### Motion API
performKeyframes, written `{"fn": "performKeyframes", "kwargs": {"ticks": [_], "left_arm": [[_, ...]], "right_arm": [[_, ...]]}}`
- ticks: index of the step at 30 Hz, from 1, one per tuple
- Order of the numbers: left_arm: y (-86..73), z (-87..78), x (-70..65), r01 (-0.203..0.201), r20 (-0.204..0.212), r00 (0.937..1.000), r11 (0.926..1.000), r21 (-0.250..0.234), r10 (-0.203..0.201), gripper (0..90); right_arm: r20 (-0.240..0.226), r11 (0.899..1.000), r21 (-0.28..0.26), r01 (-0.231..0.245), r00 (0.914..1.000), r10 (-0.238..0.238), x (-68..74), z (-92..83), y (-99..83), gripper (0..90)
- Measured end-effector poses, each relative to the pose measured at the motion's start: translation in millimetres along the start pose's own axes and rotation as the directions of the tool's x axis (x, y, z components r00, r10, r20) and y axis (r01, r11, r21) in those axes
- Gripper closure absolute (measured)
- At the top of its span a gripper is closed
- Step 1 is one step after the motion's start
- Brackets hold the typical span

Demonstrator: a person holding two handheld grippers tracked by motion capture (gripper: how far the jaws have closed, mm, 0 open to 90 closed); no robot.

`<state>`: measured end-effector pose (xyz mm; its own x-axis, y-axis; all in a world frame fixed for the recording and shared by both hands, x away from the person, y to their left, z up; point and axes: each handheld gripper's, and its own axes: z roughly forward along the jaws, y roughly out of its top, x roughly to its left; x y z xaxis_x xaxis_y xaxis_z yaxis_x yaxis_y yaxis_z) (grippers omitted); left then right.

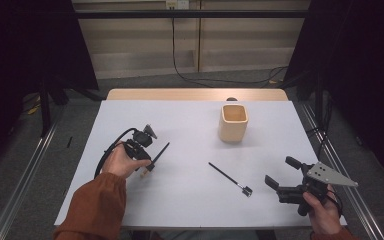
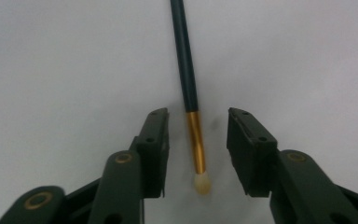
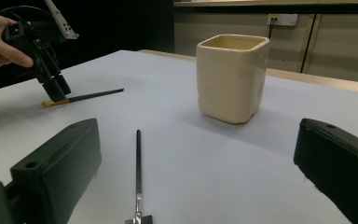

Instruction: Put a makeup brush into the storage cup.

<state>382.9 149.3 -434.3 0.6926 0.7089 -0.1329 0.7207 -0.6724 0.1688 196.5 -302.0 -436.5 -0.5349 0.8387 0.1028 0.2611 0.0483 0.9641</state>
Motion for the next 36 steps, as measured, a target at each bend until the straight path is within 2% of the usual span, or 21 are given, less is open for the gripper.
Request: {"fn": "performKeyframes", "kwargs": {"ticks": [2,6,10,14,18,22,28,36], "left_arm": [[0.8,0.9,-0.9,-0.005,-0.014,0.9999,0.9999,0.01,0.005,63.6],[1.6,3.3,-2.0,-0.003,0.01,0.9999,0.9999,0.016,0.003,67.3],[3.5,7.8,-3.1,-0.017,-0.002,0.9998,0.9991,0.039,0.017,70.5],[4.1,9.2,-2.7,-0.001,-0.008,1.0,0.9989,0.046,0.001,72.9],[5.2,10.8,-1.5,-0.003,-0.028,0.9996,0.9985,0.054,0.004,78.3],[5.5,12.0,0.2,0.014,-0.025,0.9996,0.9982,0.059,-0.012,83.5],[6.3,11.2,-0.1,-0.001,-0.031,0.9995,0.9979,0.064,0.003,84.5],[4.6,8.7,4.4,0.014,0.004,0.9999,0.9986,0.05,-0.014,84.8]], "right_arm": [[0.001,1.0,0.0,-0.001,1.0,0.001,0.1,0.1,0.1,0.0],[0.0,1.0,0.0,0.0,1.0,0.0,0.2,0.0,0.1,0.0],[0.001,1.0,0.001,0.0,1.0,0.0,0.1,0.3,0.1,0.0],[0.001,1.0,0.001,0.002,1.0,-0.002,0.4,0.4,0.2,0.0],[0.002,1.0,0.001,0.004,1.0,-0.004,0.7,0.2,0.2,0.0],[0.001,1.0,0.002,0.005,1.0,-0.005,0.6,0.1,0.0,0.0],[0.003,1.0,0.005,0.002,1.0,-0.002,0.4,0.3,-0.1,0.0],[0.004,1.0,0.006,-0.001,1.0,0.001,-0.1,0.6,-0.1,0.1]]}}
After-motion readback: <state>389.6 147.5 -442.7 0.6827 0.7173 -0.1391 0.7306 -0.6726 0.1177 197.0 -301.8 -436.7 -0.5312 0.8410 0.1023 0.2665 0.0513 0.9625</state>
